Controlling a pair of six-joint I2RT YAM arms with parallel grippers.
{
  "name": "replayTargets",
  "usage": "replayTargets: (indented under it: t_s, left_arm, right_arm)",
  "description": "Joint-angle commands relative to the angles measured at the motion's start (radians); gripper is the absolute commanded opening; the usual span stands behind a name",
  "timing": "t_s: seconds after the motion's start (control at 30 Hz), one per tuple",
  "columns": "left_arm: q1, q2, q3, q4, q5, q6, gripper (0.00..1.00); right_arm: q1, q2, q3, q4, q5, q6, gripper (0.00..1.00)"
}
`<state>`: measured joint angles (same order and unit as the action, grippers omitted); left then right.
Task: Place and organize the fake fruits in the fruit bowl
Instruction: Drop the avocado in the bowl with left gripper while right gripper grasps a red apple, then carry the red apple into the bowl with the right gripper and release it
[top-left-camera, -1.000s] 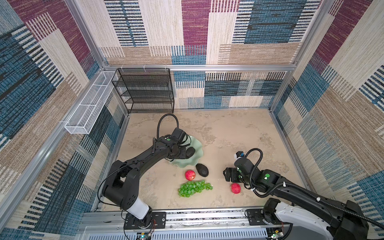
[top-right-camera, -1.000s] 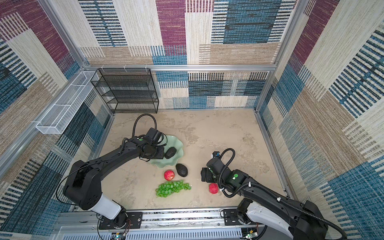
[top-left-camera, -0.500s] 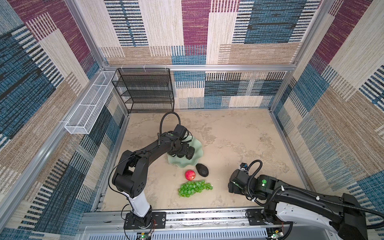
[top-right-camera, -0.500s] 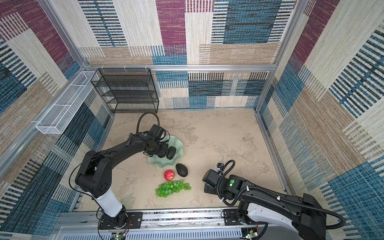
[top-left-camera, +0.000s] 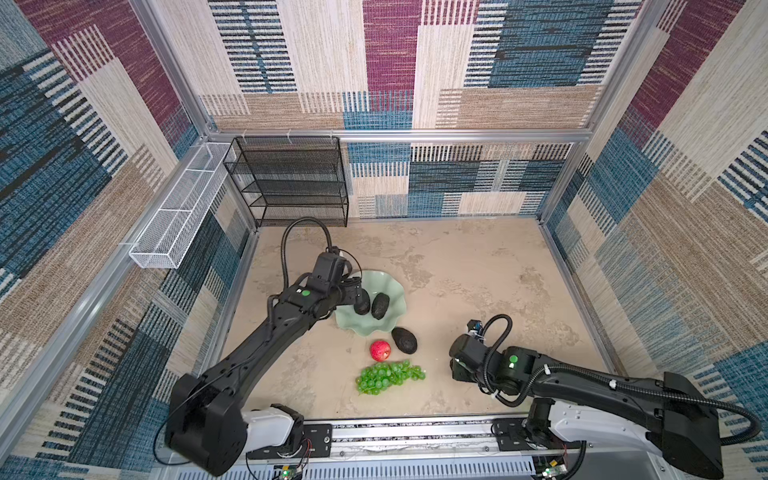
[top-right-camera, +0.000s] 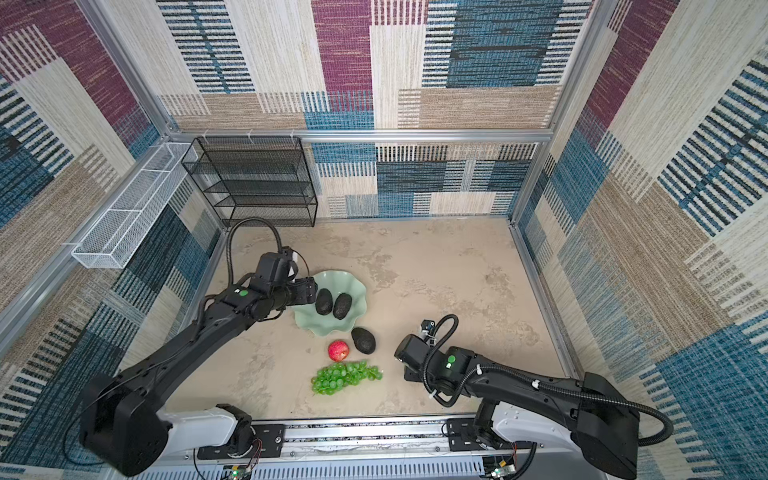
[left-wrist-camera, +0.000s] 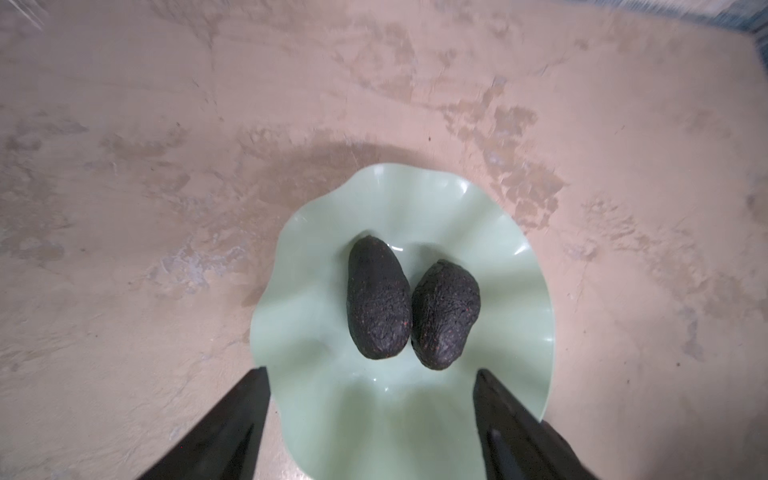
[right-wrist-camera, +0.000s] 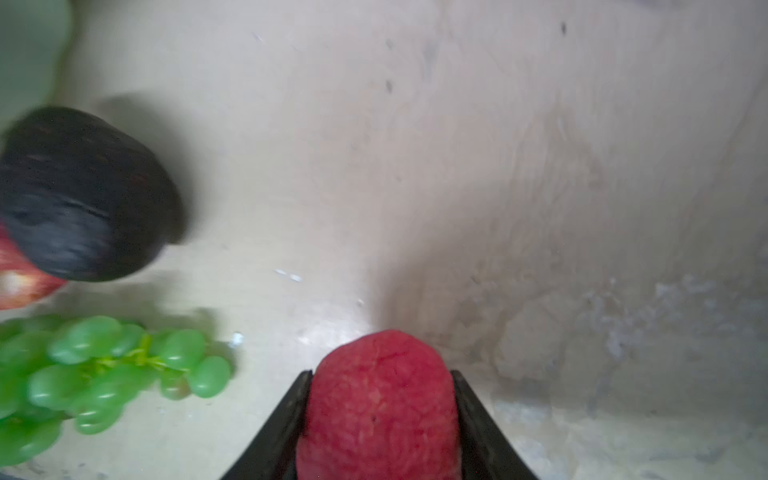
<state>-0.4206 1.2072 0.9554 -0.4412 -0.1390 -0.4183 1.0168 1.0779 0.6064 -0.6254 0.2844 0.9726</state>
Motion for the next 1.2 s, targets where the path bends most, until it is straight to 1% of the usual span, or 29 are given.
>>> replayTargets:
  t_s: [0.0, 0.1, 0.2, 0.27, 0.37, 0.43, 0.57, 0.73, 1.03, 1.17]
  left_arm:
    - [0.008, -0.122, -0.093, 0.082, -0.093, -0.052, 0.81]
    - [0.013, -0.230, -0.168, 0.044, -0.097, -0.069, 0.82]
    - [0.013, -0.313, -0.219, -0.034, -0.071, -0.093, 0.82]
    - [0.013, -0.367, -0.241, -0.102, -0.052, -0.116, 0.82]
    - [0.013, -0.459, -0.279, -0.168, -0.033, -0.156, 0.82]
    - [0.013, -0.522, -0.302, -0.200, -0.016, -0.175, 0.82]
    - [0.013, -0.622, -0.341, -0.240, 0.035, -0.215, 0.82]
    - [0.013, -0.653, -0.372, -0.262, 0.113, -0.249, 0.82]
    - [0.006, -0.608, -0.416, -0.234, 0.218, -0.288, 0.80]
    - [-0.014, -0.596, -0.441, -0.181, 0.240, -0.320, 0.80]
  right_arm:
    - [-0.020, 0.051, 0.110, 0.110, 0.084, -0.189, 0.48]
    - [-0.056, 0.151, 0.249, 0.211, 0.066, -0.348, 0.48]
    - [-0.106, 0.273, 0.365, 0.370, -0.006, -0.511, 0.48]
    - [-0.135, 0.391, 0.481, 0.424, -0.050, -0.614, 0.48]
    - [-0.164, 0.563, 0.629, 0.471, -0.107, -0.710, 0.48]
    - [-0.184, 0.662, 0.705, 0.495, -0.152, -0.738, 0.48]
    - [-0.209, 0.840, 0.844, 0.510, -0.184, -0.783, 0.48]
    - [-0.225, 0.998, 0.963, 0.497, -0.211, -0.795, 0.49]
    - [-0.230, 1.071, 0.965, 0.516, -0.226, -0.768, 0.54]
    - [-0.230, 1.074, 0.961, 0.523, -0.228, -0.758, 0.61]
